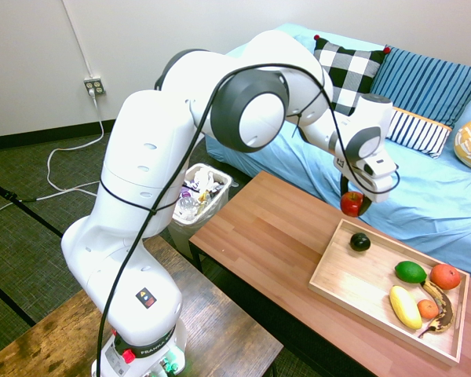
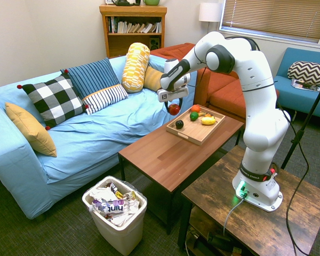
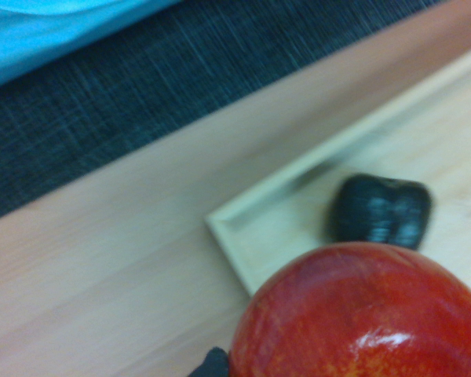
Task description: Put the apple in the tray
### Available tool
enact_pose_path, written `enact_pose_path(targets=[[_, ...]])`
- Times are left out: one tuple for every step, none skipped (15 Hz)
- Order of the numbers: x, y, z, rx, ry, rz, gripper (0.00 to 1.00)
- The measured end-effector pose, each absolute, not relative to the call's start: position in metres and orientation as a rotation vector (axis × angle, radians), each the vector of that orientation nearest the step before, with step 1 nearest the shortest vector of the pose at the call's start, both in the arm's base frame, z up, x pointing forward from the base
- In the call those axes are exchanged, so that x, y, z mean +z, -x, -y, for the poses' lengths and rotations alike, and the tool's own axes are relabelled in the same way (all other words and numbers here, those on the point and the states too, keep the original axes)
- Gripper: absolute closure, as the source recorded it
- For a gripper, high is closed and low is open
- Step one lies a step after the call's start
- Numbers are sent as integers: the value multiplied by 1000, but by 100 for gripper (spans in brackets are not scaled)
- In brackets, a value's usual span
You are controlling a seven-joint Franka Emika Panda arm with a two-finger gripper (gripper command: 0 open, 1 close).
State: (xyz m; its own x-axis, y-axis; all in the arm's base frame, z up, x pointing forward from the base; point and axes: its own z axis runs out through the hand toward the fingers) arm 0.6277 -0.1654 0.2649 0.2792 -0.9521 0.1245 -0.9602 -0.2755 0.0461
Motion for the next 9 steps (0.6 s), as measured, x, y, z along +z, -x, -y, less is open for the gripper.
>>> enact_pose_path(targets=[[258,-622,182,88,-2399,1843,100],[248,-616,196,62,-2378,1866,100],[236,-611,208,36,-2355,1888,100],[223,-605,220,16,-2336,1911,100],[211,-599,232,1,-2324,1927,100],[198,-593,244,-16,-2313,1941,100],[187,-588,254,-31,-2303,1952,100],[176,-584,261,-48,-2297,1960,100],[166,-582,265,-68,-2294,1966,100]])
